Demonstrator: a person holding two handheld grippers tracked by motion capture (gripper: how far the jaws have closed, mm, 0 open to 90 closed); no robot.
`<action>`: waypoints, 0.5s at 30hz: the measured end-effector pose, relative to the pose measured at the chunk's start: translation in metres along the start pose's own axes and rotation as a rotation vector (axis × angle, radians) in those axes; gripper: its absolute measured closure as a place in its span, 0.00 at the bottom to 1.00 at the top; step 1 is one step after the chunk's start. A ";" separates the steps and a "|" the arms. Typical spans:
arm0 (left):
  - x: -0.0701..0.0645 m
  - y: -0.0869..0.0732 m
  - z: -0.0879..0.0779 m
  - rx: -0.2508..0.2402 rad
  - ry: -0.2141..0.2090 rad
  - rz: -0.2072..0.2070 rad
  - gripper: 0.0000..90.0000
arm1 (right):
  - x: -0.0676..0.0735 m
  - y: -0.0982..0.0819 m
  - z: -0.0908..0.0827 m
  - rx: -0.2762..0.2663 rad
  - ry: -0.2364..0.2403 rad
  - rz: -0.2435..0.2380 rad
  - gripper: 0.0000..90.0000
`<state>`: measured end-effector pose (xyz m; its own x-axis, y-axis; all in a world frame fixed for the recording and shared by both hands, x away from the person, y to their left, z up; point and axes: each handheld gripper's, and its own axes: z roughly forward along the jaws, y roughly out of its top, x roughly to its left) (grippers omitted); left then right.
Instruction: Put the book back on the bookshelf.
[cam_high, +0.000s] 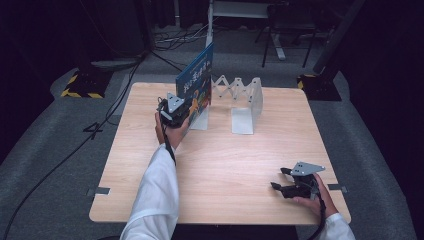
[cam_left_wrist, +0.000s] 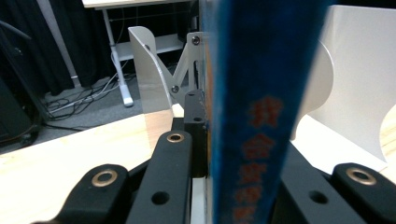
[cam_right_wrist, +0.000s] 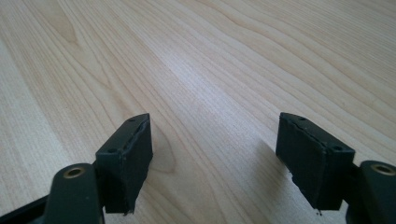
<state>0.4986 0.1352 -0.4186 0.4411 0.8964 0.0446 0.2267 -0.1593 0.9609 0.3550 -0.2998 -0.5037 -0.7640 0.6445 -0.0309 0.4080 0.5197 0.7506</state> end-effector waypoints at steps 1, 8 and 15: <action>0.001 0.001 0.001 -0.002 -0.002 -0.007 0.91 | 0.000 0.000 0.000 0.000 0.001 0.001 0.31; 0.003 -0.003 -0.001 -0.007 0.004 -0.017 0.90 | -0.001 0.000 0.000 0.001 0.004 0.000 0.30; 0.003 -0.004 -0.006 -0.009 -0.007 -0.020 0.81 | -0.001 0.000 0.000 0.001 0.005 0.003 0.30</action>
<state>0.4942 0.1413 -0.4209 0.4429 0.8963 0.0237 0.2273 -0.1378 0.9640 0.3556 -0.3005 -0.5039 -0.7652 0.6434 -0.0252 0.4109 0.5181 0.7501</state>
